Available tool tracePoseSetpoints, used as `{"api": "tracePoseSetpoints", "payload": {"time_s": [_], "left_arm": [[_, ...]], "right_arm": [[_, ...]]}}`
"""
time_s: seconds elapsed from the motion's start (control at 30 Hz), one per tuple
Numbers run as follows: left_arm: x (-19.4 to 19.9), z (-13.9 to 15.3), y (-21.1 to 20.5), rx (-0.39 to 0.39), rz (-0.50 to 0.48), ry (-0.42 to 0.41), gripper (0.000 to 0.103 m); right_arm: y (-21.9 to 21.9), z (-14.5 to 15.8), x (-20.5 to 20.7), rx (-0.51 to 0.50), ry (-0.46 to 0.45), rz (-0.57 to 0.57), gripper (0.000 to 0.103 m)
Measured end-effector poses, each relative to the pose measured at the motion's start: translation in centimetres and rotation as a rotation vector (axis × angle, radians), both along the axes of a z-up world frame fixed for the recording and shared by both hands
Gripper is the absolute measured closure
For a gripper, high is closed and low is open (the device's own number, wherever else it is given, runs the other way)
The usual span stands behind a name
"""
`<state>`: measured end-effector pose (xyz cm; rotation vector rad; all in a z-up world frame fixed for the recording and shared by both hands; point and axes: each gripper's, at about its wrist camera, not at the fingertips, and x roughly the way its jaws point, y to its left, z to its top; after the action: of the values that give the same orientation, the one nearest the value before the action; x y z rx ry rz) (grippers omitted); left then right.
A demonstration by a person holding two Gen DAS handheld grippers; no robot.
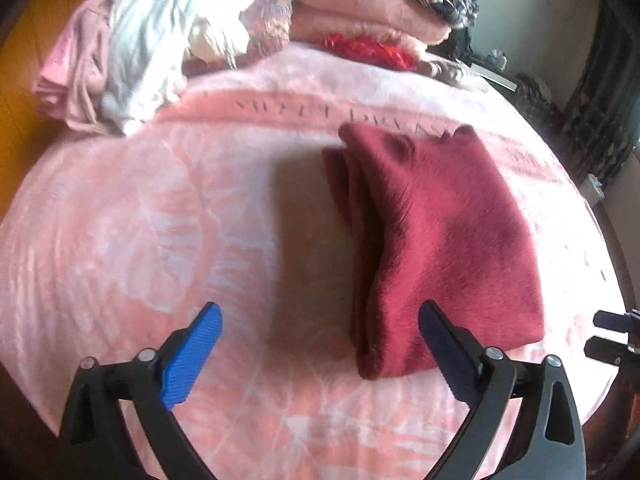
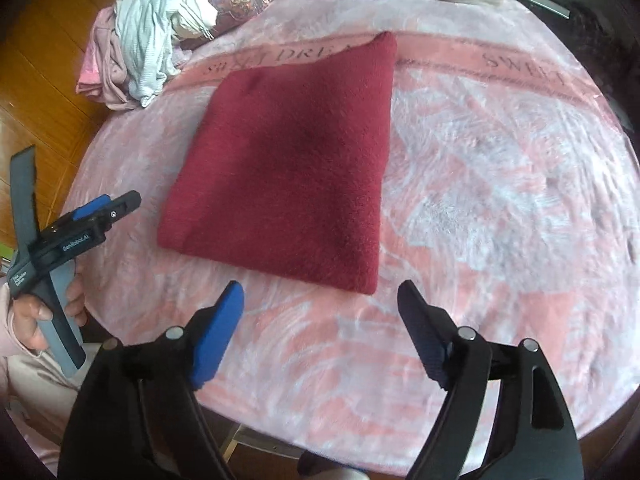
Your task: Fold small clothes
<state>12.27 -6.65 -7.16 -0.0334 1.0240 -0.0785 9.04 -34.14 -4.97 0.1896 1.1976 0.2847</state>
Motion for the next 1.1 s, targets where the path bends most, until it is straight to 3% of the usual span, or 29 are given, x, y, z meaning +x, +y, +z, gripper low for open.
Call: {"api": "tracePoseSetpoints", "payload": {"time_s": [0.17, 0.27, 0.57, 0.77, 1.1], "left_arm": [[-1.9, 3.2, -0.5, -0.007, 0.018, -0.035, 0.004], [-3.1, 4.5, -1.2, 0.029, -0.003, -0.053, 0.004], [-6.6, 5.7, -2.0, 0.051, -0.01, -0.045, 0.004], [-8.5, 7.0, -2.4, 0.057, -0.016, -0.093, 0.004], [-10.1, 7.9, -2.4, 0.08, -0.05, -0.144, 0.004]], "right_arm": [[-0.1, 2.7, -1.8, 0.0, -0.024, -0.055, 0.013], [0.1, 3.7, -3.2, -0.014, -0.052, -0.065, 0.012], [0.9, 5.0, -6.6, -0.065, -0.083, -0.1, 0.011], [1.4, 5.8, -7.8, -0.003, -0.098, -0.138, 0.01], [2.6, 6.2, -7.9, -0.016, -0.132, -0.135, 0.01]]}}
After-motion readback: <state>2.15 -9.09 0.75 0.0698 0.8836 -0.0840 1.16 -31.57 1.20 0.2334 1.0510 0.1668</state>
